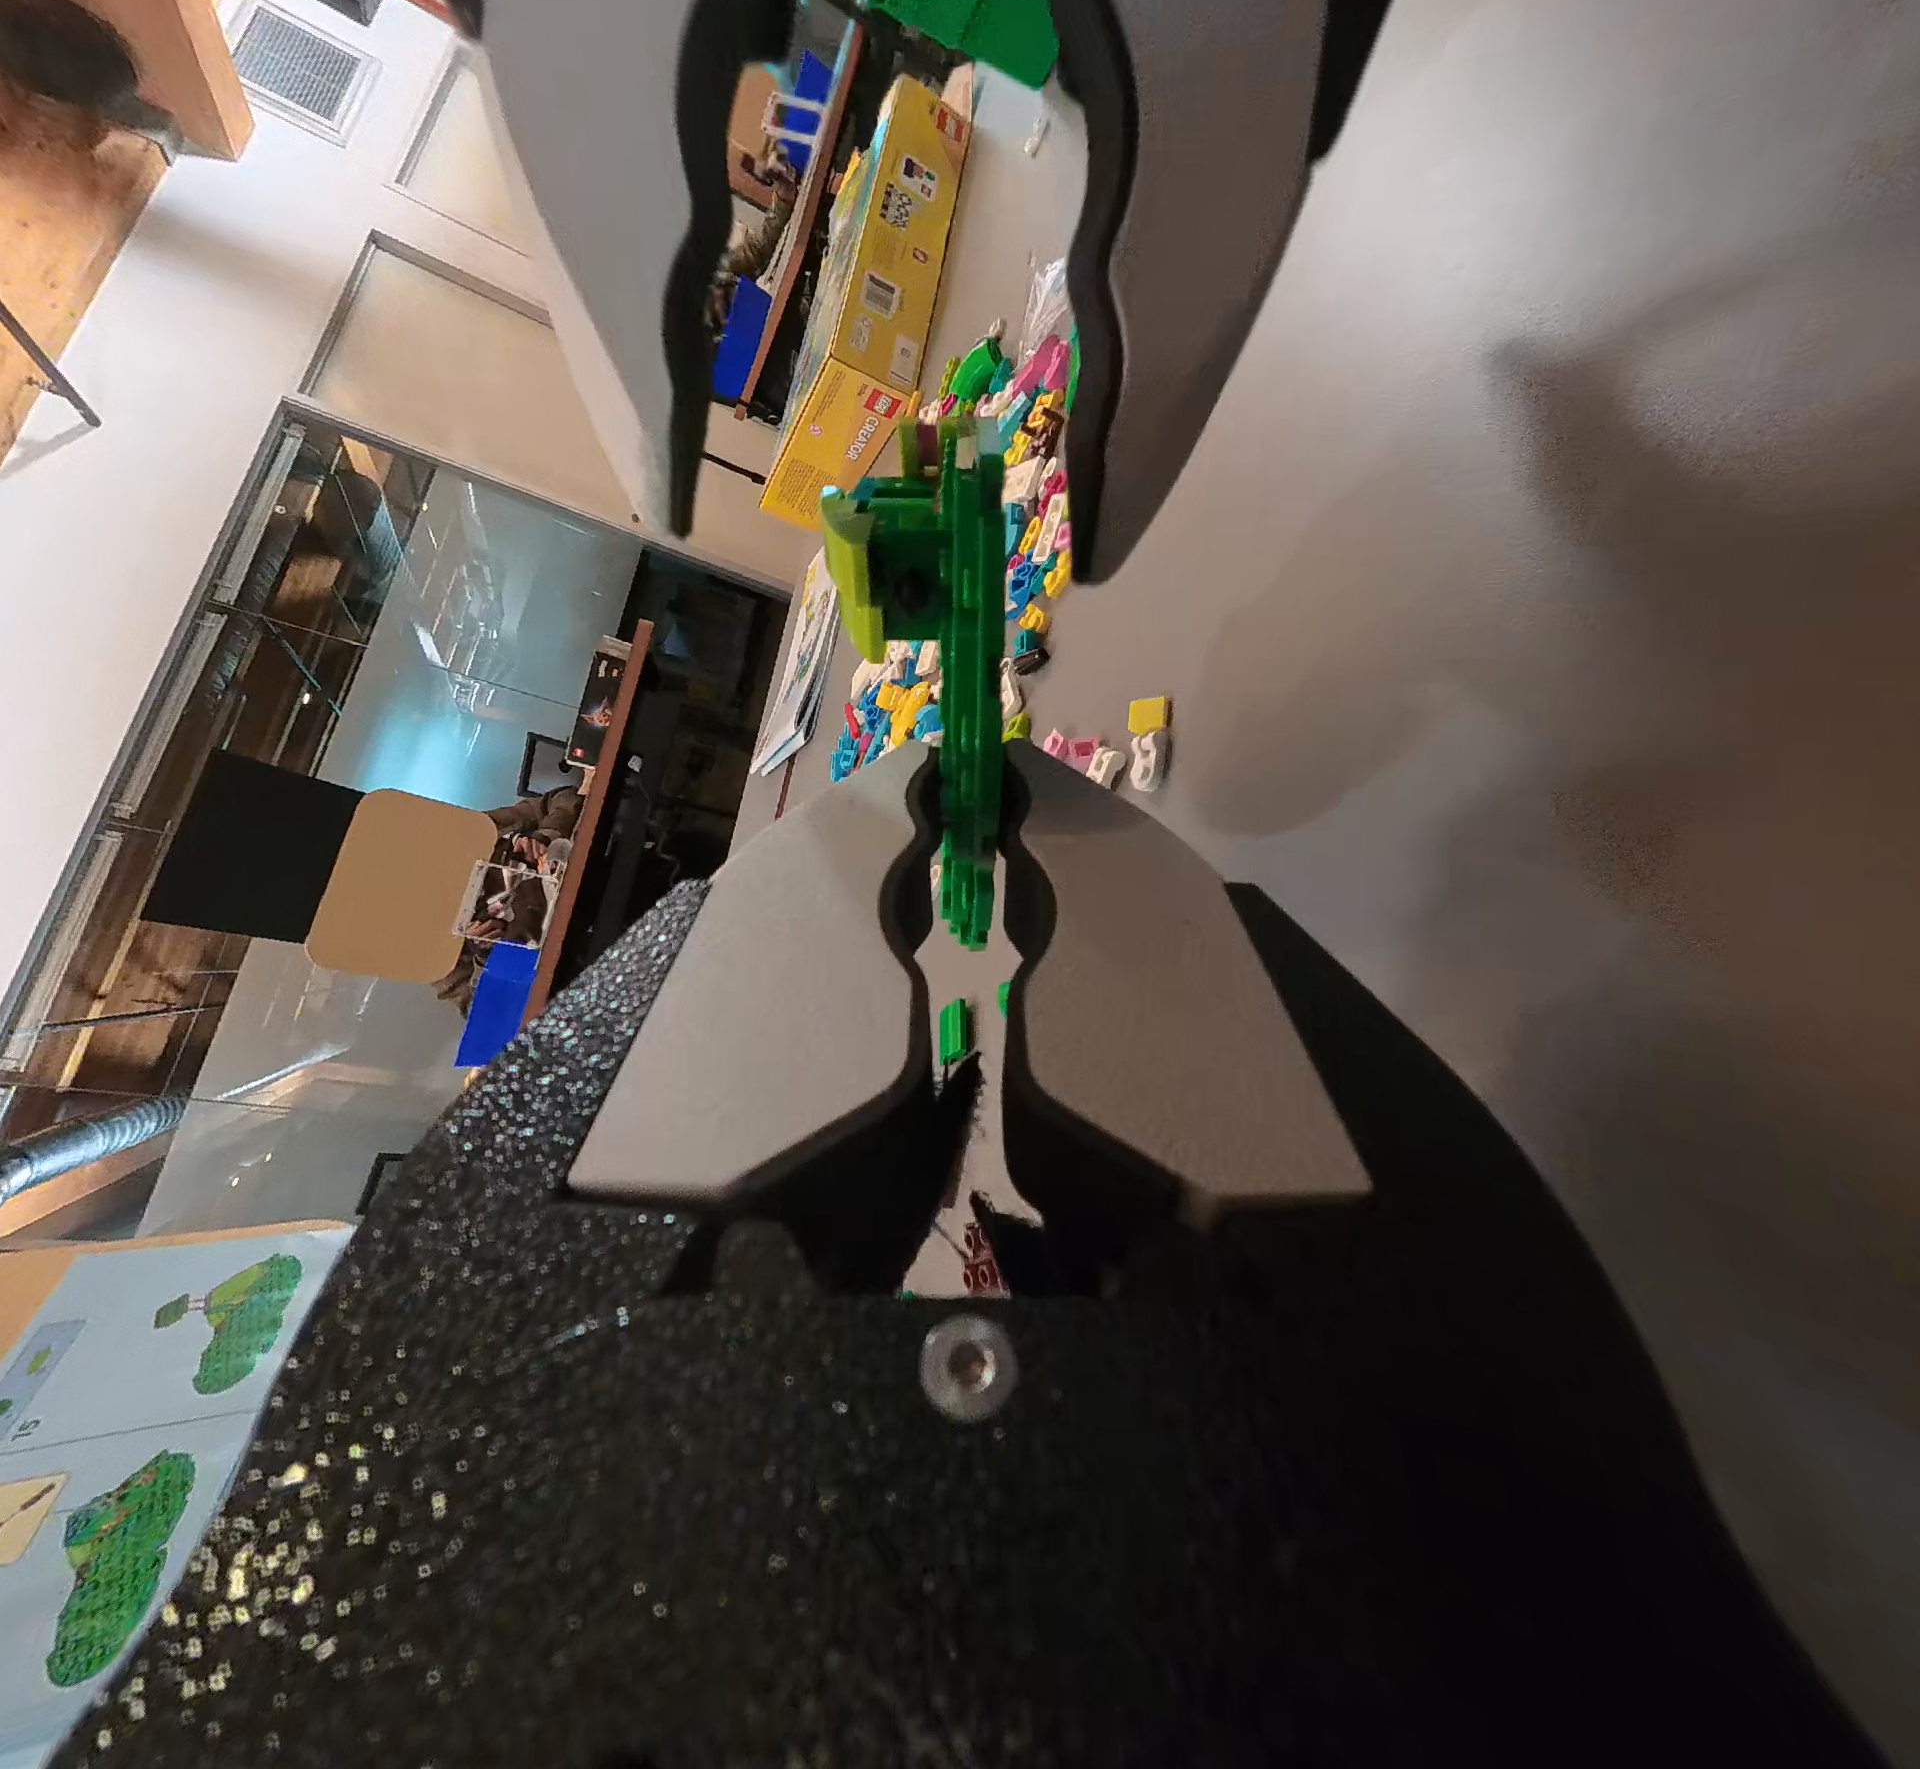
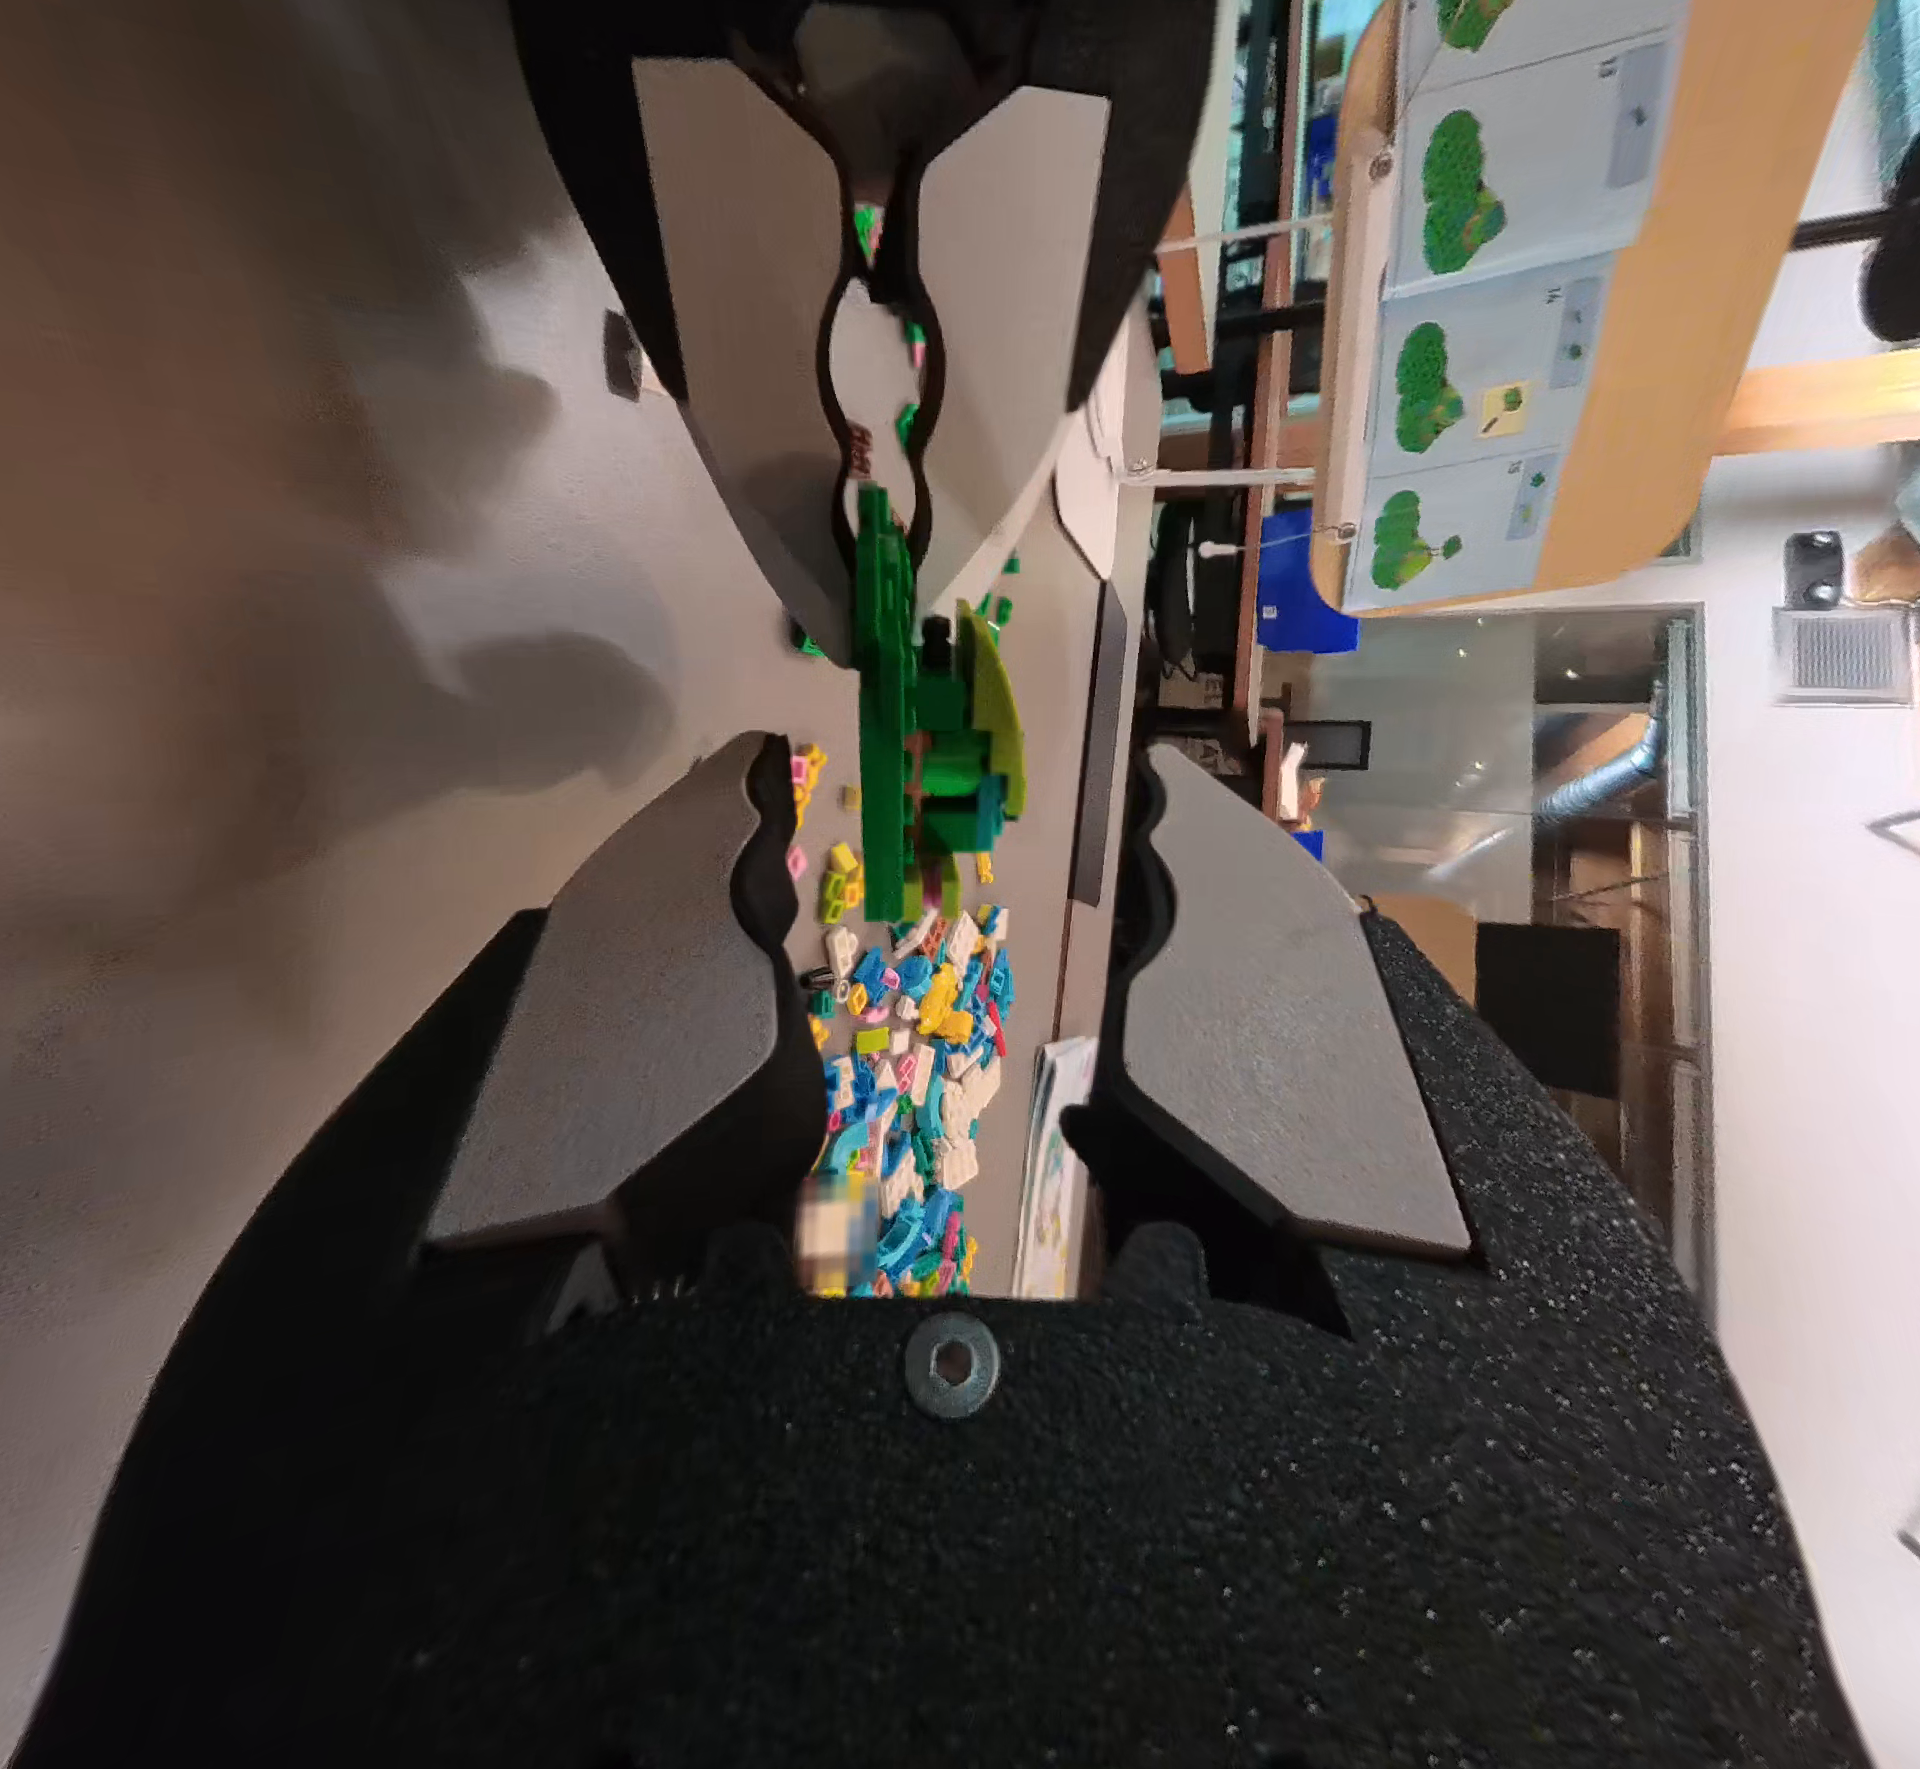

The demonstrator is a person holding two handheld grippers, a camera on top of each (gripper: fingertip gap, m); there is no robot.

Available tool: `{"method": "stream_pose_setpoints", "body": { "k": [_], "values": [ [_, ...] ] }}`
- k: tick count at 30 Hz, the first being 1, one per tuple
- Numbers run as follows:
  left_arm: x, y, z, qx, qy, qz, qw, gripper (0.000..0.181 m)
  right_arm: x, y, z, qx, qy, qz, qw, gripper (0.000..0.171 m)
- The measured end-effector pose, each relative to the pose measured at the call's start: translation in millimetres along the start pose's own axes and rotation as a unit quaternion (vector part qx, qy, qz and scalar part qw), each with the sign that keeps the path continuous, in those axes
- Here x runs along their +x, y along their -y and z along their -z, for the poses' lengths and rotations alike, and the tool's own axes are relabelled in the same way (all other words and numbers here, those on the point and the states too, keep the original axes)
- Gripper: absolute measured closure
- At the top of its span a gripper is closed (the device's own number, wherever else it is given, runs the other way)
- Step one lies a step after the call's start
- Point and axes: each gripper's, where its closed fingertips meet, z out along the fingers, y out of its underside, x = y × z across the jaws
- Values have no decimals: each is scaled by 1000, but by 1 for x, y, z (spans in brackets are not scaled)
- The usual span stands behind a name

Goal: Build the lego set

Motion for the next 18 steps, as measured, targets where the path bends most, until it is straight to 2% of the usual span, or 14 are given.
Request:
{"method": "stream_pose_setpoints", "body": {
  "k": [3,5,18],
  "values": [
    [1,1,0,1,-1,-4,1000,173,-4,0,-10,-17,-9,13,1000,121],
    [1,2,0,1,0,-3,1000,173,-3,3,-13,-16,-19,18,1000,138],
    [2,-1,0,-9,2,-21,1000,173,-8,0,-14,-45,-44,64,996,142]
  ]
}}
